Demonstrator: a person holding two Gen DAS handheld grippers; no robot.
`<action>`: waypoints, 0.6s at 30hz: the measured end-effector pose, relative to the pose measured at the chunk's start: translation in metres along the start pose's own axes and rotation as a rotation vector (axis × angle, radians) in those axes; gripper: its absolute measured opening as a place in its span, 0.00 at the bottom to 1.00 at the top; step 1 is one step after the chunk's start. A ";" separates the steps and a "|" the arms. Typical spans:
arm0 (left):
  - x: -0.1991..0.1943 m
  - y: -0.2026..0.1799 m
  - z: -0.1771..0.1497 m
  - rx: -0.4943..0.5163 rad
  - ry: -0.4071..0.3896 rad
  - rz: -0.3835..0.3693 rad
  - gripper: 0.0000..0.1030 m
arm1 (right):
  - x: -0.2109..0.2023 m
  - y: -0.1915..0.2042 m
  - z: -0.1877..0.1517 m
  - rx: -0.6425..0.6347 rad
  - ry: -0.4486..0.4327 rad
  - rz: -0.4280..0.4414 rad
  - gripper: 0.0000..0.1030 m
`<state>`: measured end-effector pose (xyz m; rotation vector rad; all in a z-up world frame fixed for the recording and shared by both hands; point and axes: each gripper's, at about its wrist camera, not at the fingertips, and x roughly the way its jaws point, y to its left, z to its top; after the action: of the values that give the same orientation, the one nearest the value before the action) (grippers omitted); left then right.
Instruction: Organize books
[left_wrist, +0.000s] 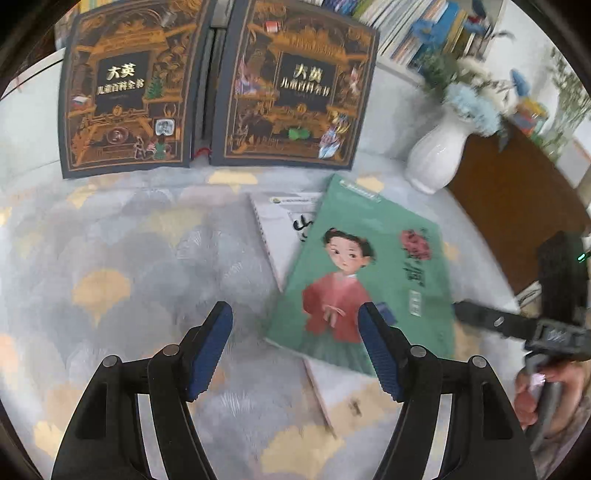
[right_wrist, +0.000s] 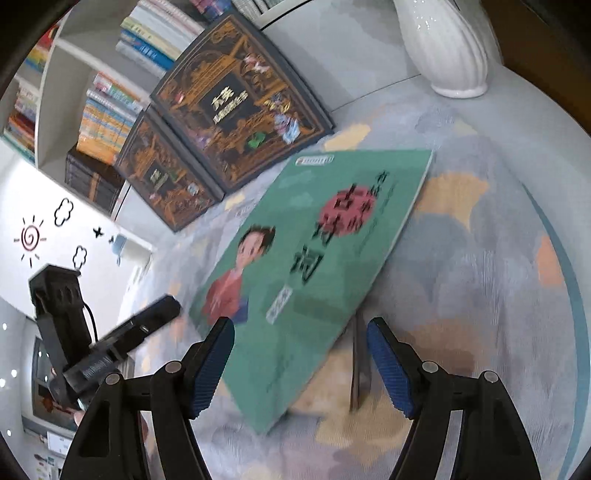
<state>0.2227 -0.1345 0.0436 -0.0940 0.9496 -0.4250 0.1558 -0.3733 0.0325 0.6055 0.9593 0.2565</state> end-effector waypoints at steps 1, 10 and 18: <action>0.006 0.000 0.002 -0.003 0.017 -0.008 0.67 | 0.002 -0.001 0.004 0.007 -0.004 0.002 0.71; 0.027 -0.027 -0.006 0.102 0.093 -0.022 0.67 | 0.016 0.009 0.024 -0.102 0.003 -0.086 0.73; -0.018 -0.051 -0.037 0.134 0.095 -0.037 0.67 | 0.012 0.035 0.000 -0.228 0.043 -0.165 0.75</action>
<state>0.1680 -0.1696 0.0493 0.0302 1.0115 -0.5300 0.1639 -0.3392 0.0450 0.3119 0.9998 0.2286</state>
